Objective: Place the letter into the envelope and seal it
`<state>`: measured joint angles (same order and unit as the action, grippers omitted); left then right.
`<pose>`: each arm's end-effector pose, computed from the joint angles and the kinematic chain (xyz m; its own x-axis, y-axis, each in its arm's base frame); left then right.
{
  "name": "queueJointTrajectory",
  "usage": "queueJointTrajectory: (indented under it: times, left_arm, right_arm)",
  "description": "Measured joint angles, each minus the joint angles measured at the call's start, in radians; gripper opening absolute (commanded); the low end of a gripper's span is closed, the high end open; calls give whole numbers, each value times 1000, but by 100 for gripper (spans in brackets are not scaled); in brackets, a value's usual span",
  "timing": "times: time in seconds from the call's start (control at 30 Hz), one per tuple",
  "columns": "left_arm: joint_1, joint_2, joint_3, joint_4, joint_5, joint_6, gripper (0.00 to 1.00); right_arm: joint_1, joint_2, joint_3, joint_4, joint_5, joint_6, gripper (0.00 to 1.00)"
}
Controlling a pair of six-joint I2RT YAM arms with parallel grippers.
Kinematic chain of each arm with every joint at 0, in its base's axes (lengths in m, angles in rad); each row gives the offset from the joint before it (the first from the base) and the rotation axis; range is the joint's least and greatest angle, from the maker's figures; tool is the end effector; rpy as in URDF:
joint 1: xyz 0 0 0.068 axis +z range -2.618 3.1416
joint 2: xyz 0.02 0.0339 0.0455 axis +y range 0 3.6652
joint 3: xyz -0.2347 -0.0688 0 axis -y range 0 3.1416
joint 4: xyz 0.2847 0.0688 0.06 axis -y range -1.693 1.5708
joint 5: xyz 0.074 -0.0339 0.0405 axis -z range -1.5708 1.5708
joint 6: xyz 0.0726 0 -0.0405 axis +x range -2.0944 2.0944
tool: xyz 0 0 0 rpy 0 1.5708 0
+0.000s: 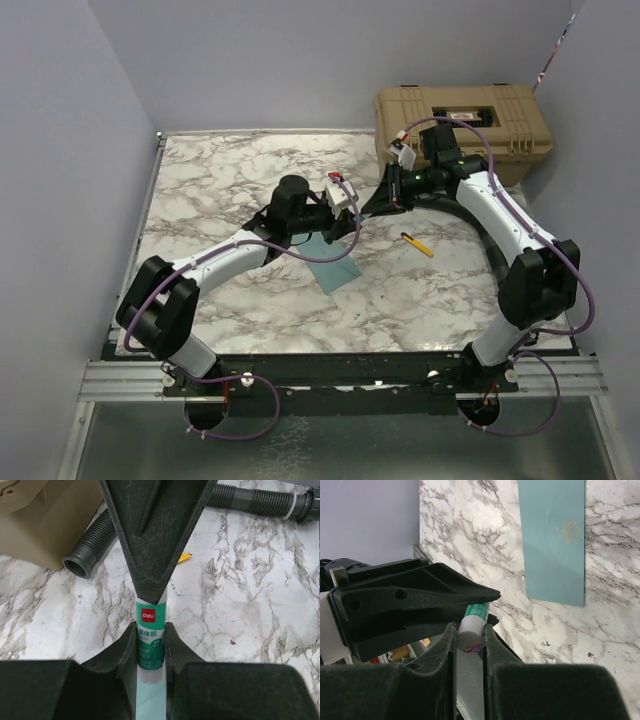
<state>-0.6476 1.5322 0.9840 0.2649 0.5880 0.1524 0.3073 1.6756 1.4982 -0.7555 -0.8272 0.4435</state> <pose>0.3061 -0.2820 0.2133 -0.0797 0.2186 -0.9725 0.9498 0.3127 -0.0075 0.3734 0.1746 0.2568 -0.9588 0.0005 -0.2842 -0.2337 0.5673 0.7896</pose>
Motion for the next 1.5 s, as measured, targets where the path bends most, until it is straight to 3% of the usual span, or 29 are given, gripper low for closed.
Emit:
queueJointTrajectory:
  times: [0.2, 0.27, 0.3, 0.33, 0.4, 0.57, 0.67, 1.0, 1.5]
  left_arm:
    - [3, 31, 26, -8, 18, 33, 17]
    - [5, 40, 41, -24, 26, 42, 21]
    - [5, 46, 48, -33, 29, 48, 31]
    - [6, 53, 56, -49, 30, 58, 31]
    - [6, 55, 56, -51, 30, 59, 23]
    - [4, 84, 85, -85, 34, 69, 20]
    - [4, 85, 87, -90, 37, 71, 0]
    - [-3, 85, 91, -114, 34, 109, 0]
    - [-66, 115, 244, -408, -23, 354, 0]
  right_arm:
    - [-7, 0, -2, 0, 14, 0, 0]
    - [-8, 2, -2, 0, 19, -2, 0]
    - [-9, 2, -2, 0, 21, -4, 0]
    - [-9, 8, -2, -2, 22, -8, 0]
    - [-9, 12, -2, -3, 22, -8, 0]
    - [-5, 15, -1, -4, 17, -11, 0]
    - [-5, 15, -1, -5, 18, -14, 0]
    - [10, 15, -1, -18, 47, -69, 0]
    - [19, -50, -80, -27, 56, -152, 0]
